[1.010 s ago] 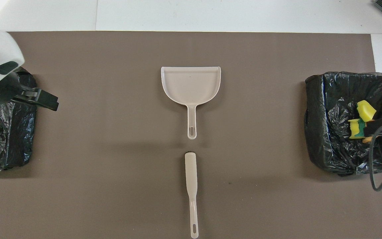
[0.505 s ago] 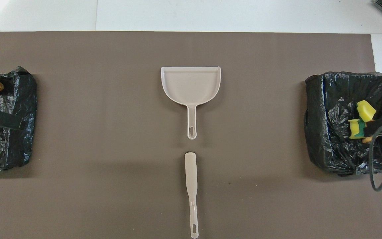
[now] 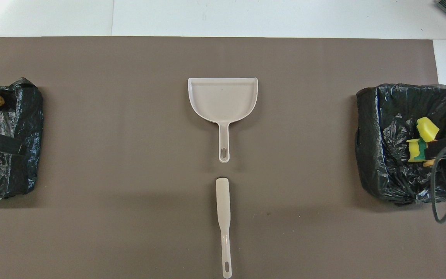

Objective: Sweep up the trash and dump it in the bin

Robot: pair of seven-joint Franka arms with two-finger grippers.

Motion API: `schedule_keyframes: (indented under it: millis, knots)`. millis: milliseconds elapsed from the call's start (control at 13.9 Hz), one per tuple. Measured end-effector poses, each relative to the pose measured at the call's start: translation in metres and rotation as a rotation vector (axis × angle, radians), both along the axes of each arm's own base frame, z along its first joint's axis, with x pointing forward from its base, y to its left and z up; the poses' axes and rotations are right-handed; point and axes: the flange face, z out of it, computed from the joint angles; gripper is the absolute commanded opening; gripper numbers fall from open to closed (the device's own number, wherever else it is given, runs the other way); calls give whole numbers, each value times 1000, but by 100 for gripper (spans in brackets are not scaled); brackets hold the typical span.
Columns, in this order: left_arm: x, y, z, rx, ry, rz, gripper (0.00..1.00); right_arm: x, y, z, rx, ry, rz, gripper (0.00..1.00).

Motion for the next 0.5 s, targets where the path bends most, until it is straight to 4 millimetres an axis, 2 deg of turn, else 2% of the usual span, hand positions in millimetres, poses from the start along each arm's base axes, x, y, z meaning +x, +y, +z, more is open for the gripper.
schedule_keyframes:
  millis: [216, 505]
  knots:
    - [7, 2, -4, 17, -1, -2, 100, 0, 0, 0, 0, 0, 0, 100]
    - [7, 3, -4, 46, 5, -6, 100, 0, 0, 0, 0, 0, 0, 100]
